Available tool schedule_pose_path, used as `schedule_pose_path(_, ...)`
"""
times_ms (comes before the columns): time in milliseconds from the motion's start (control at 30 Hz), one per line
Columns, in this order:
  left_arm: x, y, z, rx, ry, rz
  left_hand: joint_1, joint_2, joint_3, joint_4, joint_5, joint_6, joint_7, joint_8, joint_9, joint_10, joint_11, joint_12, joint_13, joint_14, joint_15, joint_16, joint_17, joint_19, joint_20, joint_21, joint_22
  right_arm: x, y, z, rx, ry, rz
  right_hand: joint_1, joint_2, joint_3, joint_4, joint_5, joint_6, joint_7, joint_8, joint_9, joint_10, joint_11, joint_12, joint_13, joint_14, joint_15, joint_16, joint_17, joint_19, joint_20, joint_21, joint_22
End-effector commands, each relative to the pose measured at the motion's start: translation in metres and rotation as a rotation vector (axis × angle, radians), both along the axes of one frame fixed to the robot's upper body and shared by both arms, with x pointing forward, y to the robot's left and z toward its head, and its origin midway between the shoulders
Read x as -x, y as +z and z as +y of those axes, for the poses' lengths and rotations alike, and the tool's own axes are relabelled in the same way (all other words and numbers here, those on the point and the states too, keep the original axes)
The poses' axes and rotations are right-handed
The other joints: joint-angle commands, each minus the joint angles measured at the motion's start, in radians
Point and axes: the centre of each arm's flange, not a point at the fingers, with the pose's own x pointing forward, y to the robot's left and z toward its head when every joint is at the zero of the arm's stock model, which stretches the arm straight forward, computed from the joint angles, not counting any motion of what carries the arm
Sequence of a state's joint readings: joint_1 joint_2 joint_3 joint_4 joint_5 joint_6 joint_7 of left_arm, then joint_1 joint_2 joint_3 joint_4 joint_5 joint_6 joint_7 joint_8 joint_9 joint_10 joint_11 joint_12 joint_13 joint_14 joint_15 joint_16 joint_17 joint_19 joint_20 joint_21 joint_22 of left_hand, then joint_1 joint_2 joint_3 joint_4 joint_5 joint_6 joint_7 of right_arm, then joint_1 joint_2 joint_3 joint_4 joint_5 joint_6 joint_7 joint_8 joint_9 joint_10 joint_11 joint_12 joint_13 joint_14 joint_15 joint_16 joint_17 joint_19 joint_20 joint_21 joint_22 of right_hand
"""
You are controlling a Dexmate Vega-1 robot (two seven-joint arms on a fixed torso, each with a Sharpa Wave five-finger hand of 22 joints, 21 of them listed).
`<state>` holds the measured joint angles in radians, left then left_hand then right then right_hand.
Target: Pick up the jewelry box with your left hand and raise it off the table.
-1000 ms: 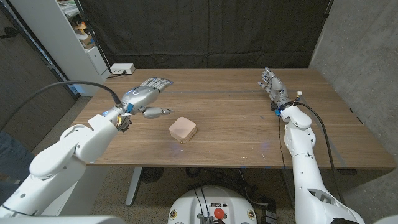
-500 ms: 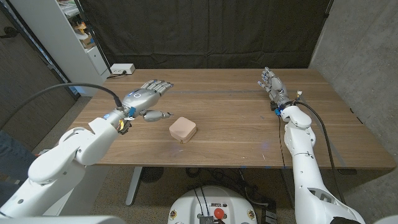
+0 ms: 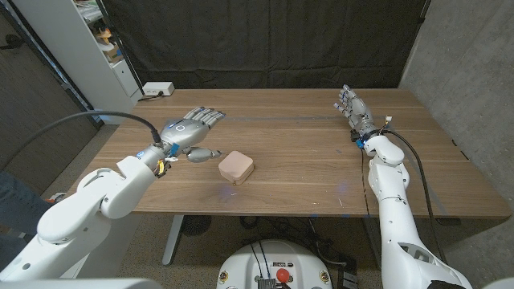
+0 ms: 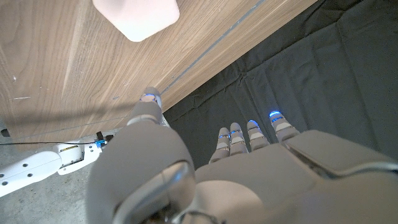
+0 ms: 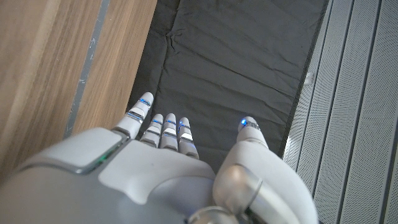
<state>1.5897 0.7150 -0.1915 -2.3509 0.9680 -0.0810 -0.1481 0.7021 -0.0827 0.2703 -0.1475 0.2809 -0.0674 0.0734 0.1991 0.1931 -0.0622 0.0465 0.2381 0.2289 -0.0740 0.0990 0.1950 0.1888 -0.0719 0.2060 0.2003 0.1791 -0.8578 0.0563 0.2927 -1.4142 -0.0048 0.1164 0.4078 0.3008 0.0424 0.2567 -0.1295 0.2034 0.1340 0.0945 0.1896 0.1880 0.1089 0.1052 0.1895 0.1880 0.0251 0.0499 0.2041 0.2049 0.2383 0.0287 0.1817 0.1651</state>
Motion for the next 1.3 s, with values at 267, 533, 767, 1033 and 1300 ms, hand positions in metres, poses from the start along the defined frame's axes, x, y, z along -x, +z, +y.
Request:
schedule_pose_path(267,0.003,-0.014,-0.012,-0.065,0.041,0.049,-0.001,-0.013,-0.004,0.007,0.011,-0.035,0.009,-0.012,0.004,-0.031,0.004,-0.01,0.006,-0.02,0.012,-0.005,0.002,-0.002,0.008,0.0,0.004,0.003,0.001,-0.009,-0.028,-0.003,-0.005,0.01,-0.001,-0.005,0.003,0.007,0.003,-0.006,0.006,0.003,-0.003,0.001,0.007,0.003,0.001,0.007,0.002,0.003,-0.002,0.008,0.006,0.004)
schedule_pose_path(533,0.002,-0.013,-0.014,-0.094,0.055,0.043,-0.002,-0.015,-0.006,0.009,0.014,-0.035,0.01,-0.009,0.005,-0.035,0.007,-0.01,0.007,-0.022,0.014,-0.005,0.003,-0.003,0.008,0.0,0.004,0.002,0.002,-0.008,-0.022,-0.001,-0.01,0.009,-0.002,-0.005,0.003,0.007,0.004,-0.006,0.006,0.003,-0.004,0.001,0.007,0.003,0.002,0.007,0.002,0.003,-0.002,0.007,0.006,0.004)
schedule_pose_path(767,-0.002,-0.013,-0.016,-0.131,0.07,0.045,-0.003,-0.016,-0.007,0.01,0.016,-0.029,0.009,-0.005,0.005,-0.033,0.007,-0.009,0.008,-0.019,0.012,-0.003,0.003,-0.001,0.008,0.0,0.005,0.002,0.003,-0.008,-0.025,-0.004,-0.008,0.009,-0.002,-0.006,0.003,0.008,0.004,-0.007,0.007,0.003,-0.004,0.001,0.007,0.003,0.002,0.007,0.002,0.003,-0.003,0.008,0.006,0.004)
schedule_pose_path(1033,-0.007,-0.013,-0.021,-0.198,0.099,0.047,-0.004,-0.016,-0.01,0.011,0.02,-0.04,0.008,-0.008,0.005,-0.043,0.008,-0.011,0.01,-0.026,0.015,-0.005,0.003,0.0,0.008,0.001,0.005,0.002,0.005,-0.01,-0.03,-0.008,-0.017,0.01,-0.002,-0.006,0.003,0.008,0.005,-0.009,0.007,0.003,-0.005,0.002,0.006,0.003,0.002,0.007,0.002,0.003,-0.003,0.009,0.006,0.004)
schedule_pose_path(1300,-0.01,-0.014,-0.025,-0.248,0.111,0.05,-0.004,-0.017,-0.011,0.013,0.022,-0.048,0.01,-0.009,0.005,-0.052,0.01,-0.013,0.011,-0.031,0.017,-0.005,0.003,-0.001,0.008,0.001,0.005,0.002,0.005,-0.011,-0.041,-0.012,-0.015,0.009,-0.003,-0.006,0.003,0.008,0.006,-0.008,0.007,0.003,-0.005,0.002,0.007,0.003,0.001,0.008,0.002,0.003,-0.003,0.009,0.006,0.004)
